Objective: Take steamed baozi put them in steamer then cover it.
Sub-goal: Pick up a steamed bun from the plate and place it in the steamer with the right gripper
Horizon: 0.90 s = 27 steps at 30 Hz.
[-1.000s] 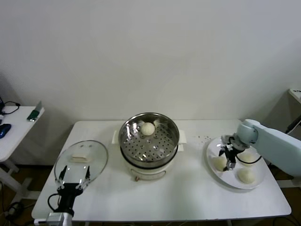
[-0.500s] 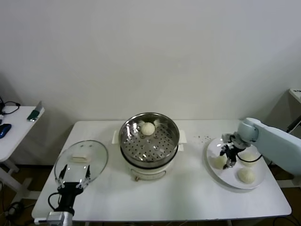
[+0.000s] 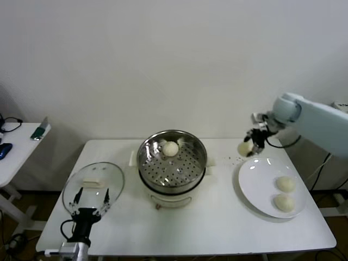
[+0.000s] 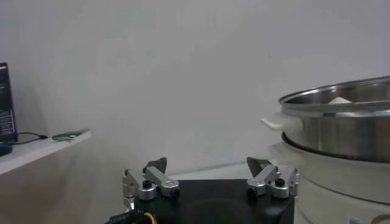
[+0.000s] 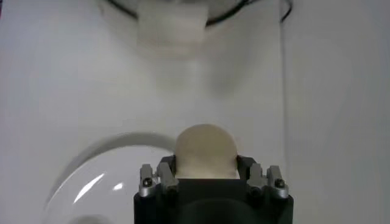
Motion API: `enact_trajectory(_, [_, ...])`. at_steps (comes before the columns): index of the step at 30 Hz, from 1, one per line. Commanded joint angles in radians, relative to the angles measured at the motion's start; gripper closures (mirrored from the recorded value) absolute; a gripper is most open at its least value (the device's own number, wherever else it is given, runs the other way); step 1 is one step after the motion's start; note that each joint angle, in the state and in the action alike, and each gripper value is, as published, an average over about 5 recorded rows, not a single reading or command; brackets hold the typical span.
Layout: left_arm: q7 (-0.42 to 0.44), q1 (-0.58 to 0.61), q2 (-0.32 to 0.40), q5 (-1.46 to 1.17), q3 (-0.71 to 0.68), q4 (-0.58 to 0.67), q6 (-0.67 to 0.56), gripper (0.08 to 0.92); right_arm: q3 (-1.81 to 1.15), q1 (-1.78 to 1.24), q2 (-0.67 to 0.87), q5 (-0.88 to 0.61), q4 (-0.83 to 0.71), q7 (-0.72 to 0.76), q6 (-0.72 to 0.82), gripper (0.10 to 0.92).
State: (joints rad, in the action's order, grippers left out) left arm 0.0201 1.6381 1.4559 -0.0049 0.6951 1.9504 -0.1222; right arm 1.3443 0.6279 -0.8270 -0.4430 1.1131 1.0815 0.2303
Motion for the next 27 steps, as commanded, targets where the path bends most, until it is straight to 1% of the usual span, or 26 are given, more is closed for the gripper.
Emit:
enact_trajectory(1, [0.001, -0.004, -0.017, 0.009, -0.017, 0.025, 0.010, 0.177, 0.127, 0.251, -0.205, -0.258, 0.049, -0.045, 0.087, 0.381])
enact_trajectory(5, [0.002, -0.008, -0.032, 0.016, -0.028, 0.027, 0.013, 0.177, 0.094, 0.214, -0.298, -0.294, 0.059, -0.083, 0.134, 0.381])
enact_trajectory(15, [0.008, 0.008, -0.052, 0.006, -0.024, 0.039, 0.012, 0.177, 0.085, 0.077, -0.516, -0.295, 0.026, -0.157, 0.196, 0.380])
enact_trajectory(20, [0.007, 0.006, -0.056, -0.002, -0.016, 0.037, 0.013, 0.177, 0.098, 0.011, -0.585, -0.288, -0.001, -0.179, 0.210, 0.379])
enact_trajectory(27, [0.006, -0.002, -0.056, 0.000, -0.014, 0.031, 0.014, 0.177, 0.112, -0.048, -0.632, -0.257, -0.041, -0.193, 0.217, 0.376])
